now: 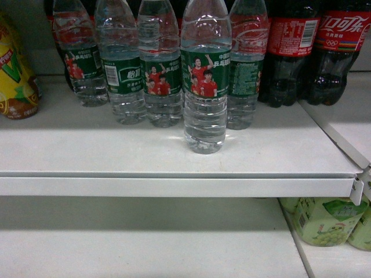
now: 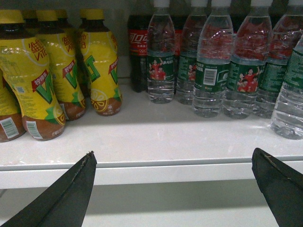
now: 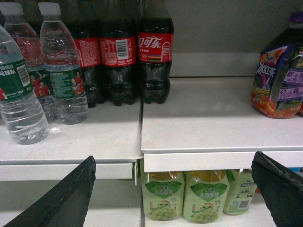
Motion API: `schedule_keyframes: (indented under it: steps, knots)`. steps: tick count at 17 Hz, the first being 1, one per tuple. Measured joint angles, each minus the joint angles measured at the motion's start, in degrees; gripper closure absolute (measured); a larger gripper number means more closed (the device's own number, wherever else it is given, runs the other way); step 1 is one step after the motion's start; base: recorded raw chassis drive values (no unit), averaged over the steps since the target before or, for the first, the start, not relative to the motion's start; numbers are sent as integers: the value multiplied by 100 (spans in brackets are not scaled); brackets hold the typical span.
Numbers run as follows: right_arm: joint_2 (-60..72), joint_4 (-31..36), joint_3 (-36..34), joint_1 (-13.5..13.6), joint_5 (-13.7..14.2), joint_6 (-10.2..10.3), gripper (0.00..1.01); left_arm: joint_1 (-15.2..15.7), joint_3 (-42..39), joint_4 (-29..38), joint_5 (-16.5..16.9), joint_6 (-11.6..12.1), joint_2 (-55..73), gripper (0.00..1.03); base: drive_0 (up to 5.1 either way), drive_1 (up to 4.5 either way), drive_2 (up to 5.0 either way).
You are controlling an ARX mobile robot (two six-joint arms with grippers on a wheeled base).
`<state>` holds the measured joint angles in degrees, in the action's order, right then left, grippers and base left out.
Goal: Move water from second to third shelf
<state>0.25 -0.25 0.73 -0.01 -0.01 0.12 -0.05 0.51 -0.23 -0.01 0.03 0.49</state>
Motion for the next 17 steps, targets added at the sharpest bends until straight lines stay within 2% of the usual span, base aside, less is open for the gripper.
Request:
schedule_keyframes:
  steps: [17]
  knots:
    - [0,0,0,0,0,0,3,0,0,0,0,0,0,5,0,0,0]
